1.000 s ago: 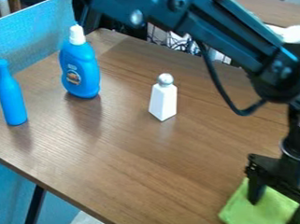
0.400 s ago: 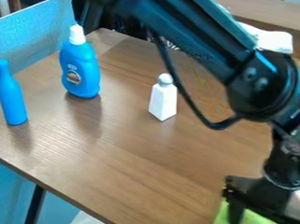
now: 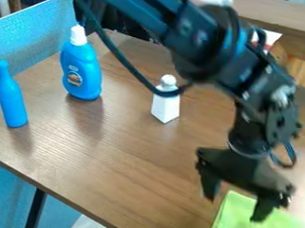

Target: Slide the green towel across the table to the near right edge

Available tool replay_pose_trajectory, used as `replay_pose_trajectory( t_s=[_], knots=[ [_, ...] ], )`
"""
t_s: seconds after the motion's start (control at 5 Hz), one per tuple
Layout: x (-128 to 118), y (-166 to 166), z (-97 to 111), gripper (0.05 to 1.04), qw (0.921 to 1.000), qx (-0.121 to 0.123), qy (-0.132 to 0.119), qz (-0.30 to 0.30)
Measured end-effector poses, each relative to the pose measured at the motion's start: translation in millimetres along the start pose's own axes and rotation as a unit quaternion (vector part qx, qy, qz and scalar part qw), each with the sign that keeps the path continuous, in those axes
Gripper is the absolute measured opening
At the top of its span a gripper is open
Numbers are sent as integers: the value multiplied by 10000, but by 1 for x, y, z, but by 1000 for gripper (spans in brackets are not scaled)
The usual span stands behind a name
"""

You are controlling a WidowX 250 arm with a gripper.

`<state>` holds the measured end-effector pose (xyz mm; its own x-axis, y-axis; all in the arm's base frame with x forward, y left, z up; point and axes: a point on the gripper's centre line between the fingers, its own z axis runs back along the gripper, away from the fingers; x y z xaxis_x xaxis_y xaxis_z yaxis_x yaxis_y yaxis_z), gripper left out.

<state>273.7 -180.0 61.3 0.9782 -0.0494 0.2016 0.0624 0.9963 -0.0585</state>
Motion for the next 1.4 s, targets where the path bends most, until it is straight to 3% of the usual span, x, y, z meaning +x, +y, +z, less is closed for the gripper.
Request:
replay_pose_trajectory(
  t_s=[0.2,0.4,0.6,0.8,1.0,1.2,1.4],
  knots=[
    [10,22,28,1000,9991,-152,-138,-379],
    [12,72,39,1000,9972,118,261,-693],
    [9,119,57,1000,9929,269,1010,-575],
    [2,164,68,1000,9894,459,1277,-524],
    [-3,207,82,1000,9901,394,1271,-453],
    [-5,225,93,1000,9924,396,1094,-399],
    [-9,244,99,1000,9944,174,1018,-243]
  ],
)
